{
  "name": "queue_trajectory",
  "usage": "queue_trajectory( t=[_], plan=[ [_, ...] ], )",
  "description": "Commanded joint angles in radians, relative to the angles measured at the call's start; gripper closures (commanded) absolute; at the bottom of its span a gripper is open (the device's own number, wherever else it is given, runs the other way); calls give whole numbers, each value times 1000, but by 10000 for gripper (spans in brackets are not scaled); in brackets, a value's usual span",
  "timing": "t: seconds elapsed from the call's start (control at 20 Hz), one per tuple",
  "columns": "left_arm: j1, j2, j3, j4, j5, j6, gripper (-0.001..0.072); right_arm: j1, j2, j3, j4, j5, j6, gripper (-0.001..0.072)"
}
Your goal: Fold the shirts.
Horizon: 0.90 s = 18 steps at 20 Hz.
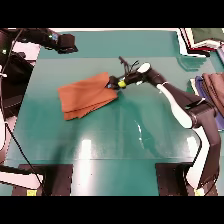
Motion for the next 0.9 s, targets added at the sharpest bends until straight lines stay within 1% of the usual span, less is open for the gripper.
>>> queue_trajectory(
  t=[0.0,0.2,0.3,0.45,0.6,0.75,0.85],
  plan=[
    [-82,0,0,1,72,0,685,-123,85,73,-233,64,61,695],
    [-168,0,0,1,142,6,684,-382,248,71,-406,138,70,694],
    [-193,0,0,1,159,6,684,-527,312,71,-445,153,67,695],
    [-208,0,0,-3,154,2,684,-737,362,71,-439,145,66,694],
    [-208,0,0,-10,136,-3,684,-906,371,71,-435,139,67,695],
    [-208,0,0,-10,124,-5,684,-1005,372,71,-430,103,67,694],
    [-208,0,0,-10,124,-5,684,-1035,370,95,-430,90,67,695]
  ],
)
